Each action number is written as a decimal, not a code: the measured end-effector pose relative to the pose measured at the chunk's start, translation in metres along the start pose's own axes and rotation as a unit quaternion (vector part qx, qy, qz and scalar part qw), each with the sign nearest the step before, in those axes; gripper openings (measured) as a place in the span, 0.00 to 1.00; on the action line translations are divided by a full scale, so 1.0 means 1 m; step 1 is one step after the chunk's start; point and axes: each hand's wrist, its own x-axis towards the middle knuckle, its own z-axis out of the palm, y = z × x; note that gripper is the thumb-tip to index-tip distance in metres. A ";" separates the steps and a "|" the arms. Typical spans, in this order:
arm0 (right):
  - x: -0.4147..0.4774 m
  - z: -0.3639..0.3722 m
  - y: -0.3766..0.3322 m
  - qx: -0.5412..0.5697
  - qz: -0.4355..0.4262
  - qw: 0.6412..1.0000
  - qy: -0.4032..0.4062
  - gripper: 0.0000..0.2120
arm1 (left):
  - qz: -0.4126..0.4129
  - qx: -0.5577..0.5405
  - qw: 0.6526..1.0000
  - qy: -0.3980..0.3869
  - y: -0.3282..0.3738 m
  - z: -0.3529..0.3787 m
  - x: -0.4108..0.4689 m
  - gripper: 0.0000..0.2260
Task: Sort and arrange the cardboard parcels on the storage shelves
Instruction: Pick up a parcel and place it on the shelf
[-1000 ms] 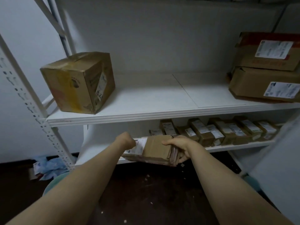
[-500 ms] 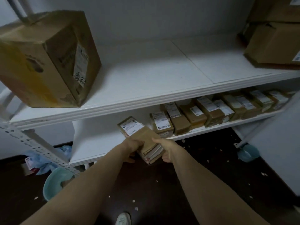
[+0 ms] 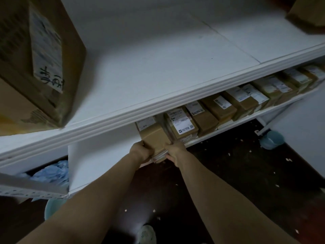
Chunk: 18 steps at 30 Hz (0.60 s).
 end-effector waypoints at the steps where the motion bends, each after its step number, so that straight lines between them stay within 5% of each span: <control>1: 0.003 0.003 0.000 -0.025 -0.008 1.000 0.011 0.20 | 0.000 0.006 1.000 -0.004 -0.002 0.000 0.006 0.13; 8: 0.015 0.002 0.009 -0.306 -0.085 0.943 0.097 0.13 | -0.007 -0.001 1.000 -0.027 0.002 0.005 0.027 0.26; 11: 0.019 0.005 0.016 -0.400 -0.133 0.897 0.134 0.14 | -0.020 -0.017 0.999 -0.029 0.005 0.008 0.037 0.11; 18: 0.032 0.009 0.029 -0.510 -0.154 0.840 0.105 0.14 | -0.004 0.038 0.998 -0.042 -0.005 0.016 0.057 0.09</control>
